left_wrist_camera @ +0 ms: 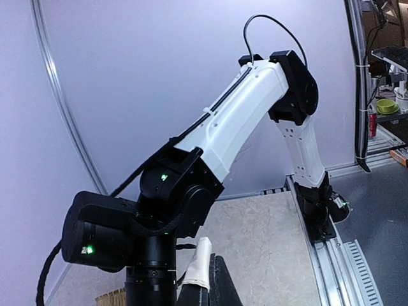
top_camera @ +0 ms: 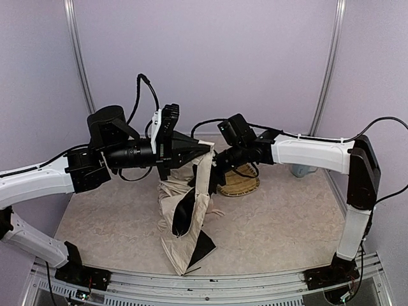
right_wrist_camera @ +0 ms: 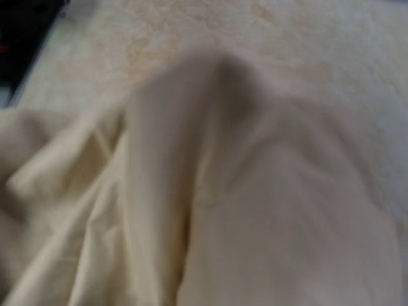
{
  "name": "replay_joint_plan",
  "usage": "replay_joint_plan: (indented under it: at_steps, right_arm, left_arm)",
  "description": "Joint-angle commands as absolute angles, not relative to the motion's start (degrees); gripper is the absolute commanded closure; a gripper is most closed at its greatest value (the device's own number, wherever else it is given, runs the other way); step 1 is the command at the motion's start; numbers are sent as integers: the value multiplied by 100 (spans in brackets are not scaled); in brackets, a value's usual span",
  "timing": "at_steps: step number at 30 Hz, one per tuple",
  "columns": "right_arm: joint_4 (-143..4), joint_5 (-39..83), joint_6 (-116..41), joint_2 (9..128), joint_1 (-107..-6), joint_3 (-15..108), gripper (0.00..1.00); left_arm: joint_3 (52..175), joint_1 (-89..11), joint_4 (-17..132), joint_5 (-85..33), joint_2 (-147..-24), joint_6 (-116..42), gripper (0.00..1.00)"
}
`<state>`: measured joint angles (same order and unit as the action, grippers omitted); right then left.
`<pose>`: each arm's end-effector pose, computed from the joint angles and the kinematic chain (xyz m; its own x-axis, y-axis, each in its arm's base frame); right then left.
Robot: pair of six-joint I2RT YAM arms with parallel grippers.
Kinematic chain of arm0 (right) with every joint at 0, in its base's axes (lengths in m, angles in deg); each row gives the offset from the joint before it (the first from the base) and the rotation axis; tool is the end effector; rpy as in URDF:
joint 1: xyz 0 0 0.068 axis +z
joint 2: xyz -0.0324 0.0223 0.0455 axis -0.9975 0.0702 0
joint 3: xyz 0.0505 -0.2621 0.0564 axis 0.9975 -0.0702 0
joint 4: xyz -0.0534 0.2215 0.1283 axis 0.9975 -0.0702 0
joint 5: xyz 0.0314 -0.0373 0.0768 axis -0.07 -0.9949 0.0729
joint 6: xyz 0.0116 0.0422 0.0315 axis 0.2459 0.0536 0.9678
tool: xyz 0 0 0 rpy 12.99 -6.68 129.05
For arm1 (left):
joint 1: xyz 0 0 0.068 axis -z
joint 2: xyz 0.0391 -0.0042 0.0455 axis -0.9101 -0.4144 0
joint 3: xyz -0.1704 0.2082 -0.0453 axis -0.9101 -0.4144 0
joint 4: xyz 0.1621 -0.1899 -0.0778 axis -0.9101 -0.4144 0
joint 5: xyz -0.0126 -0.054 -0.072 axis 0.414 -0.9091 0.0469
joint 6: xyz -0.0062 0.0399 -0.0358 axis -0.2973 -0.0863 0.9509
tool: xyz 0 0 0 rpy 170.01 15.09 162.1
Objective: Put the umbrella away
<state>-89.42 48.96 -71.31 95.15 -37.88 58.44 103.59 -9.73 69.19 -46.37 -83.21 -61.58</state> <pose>0.2712 0.3328 0.2716 0.0237 -0.5297 -0.8479 -0.9997 -0.0205 -0.0152 0.1555 -0.2590 0.3812 0.2463 -0.0094 -0.9691 0.9642 0.1041 0.2441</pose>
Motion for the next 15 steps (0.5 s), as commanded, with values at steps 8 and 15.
replay_joint_plan:
  at_steps: [8, 15]
  right_arm:
    - [-8218, 4247, -6758, 8506, -4291, 5273, 0]
    - [-7351, 4578, -6817, 7542, -4236, 4242, 2]
  left_arm:
    - [10287, -1260, 6720, -3264, -7585, -6068, 100]
    - [10004, -1680, 6788, -3160, -7527, -5495, 100]
